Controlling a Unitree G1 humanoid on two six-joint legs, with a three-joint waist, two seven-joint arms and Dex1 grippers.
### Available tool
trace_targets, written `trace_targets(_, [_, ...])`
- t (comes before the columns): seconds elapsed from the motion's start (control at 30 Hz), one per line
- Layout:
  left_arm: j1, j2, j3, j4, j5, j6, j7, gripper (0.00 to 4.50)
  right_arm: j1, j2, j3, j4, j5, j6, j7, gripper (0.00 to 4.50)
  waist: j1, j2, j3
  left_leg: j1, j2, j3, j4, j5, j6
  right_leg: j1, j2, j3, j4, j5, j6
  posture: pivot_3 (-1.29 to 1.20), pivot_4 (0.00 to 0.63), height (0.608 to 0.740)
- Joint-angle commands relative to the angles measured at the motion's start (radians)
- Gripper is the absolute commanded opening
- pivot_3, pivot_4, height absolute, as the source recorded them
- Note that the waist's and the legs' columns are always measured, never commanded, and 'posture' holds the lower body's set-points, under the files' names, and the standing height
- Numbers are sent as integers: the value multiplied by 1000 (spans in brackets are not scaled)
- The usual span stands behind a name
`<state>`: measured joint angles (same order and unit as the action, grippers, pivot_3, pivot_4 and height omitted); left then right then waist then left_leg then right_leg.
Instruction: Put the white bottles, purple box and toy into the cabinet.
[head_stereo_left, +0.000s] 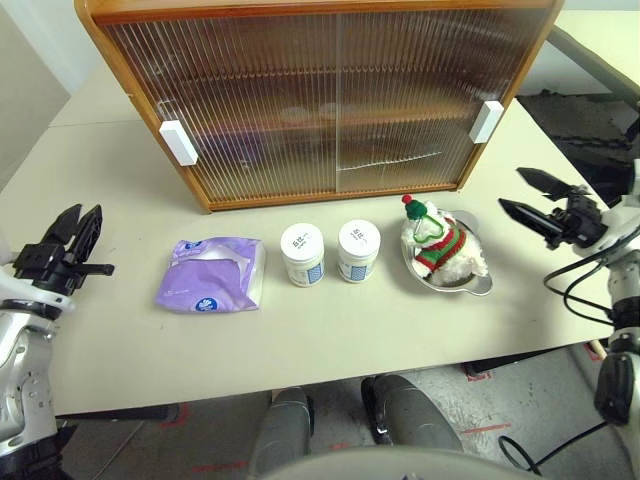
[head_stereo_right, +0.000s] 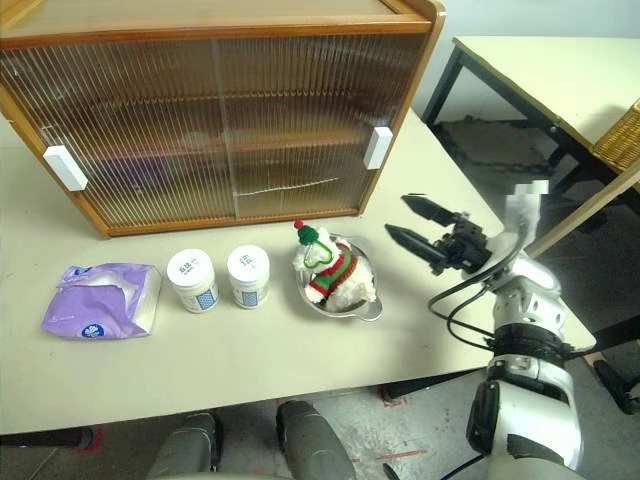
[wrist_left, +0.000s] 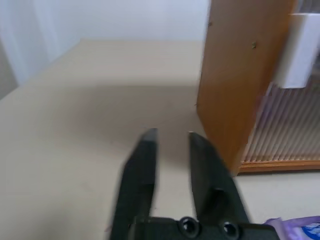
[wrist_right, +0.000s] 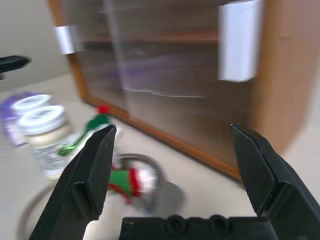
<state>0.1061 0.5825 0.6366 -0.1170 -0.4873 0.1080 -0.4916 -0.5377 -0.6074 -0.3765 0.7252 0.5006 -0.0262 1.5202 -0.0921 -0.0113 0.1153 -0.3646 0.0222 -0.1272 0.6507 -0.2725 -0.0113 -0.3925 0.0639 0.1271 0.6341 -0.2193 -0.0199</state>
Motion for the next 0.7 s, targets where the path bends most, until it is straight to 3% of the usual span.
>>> trace_targets(0.03, [-18, -6, -76, -29, 30, -22, -26, 31, 26, 13, 7, -54, 14, -14, -16, 4500, 1, 1, 0, -1, 0, -1, 2, 0, 0, 0, 0, 0, 0, 1, 0, -138, 122, 740])
trace_targets(0.37, [-104, 21, -113, 9, 170, -108, 46, 31, 11, 31, 19, -39, 33, 7, -12, 4500, 0, 0, 1, -1, 0, -1, 9, 0, 1, 2, 1, 0, 1, 5, -1, -104, 118, 740])
trace_targets(0.7, [-212, 2, -180, 78, 161, -155, 12, 31, 4, 43, 48, -69, 31, 52, -5, 4500, 8, 1, -1, -2, 1, -1, 9, 0, 0, 1, 3, 0, 0, 5, -1, -113, 89, 740])
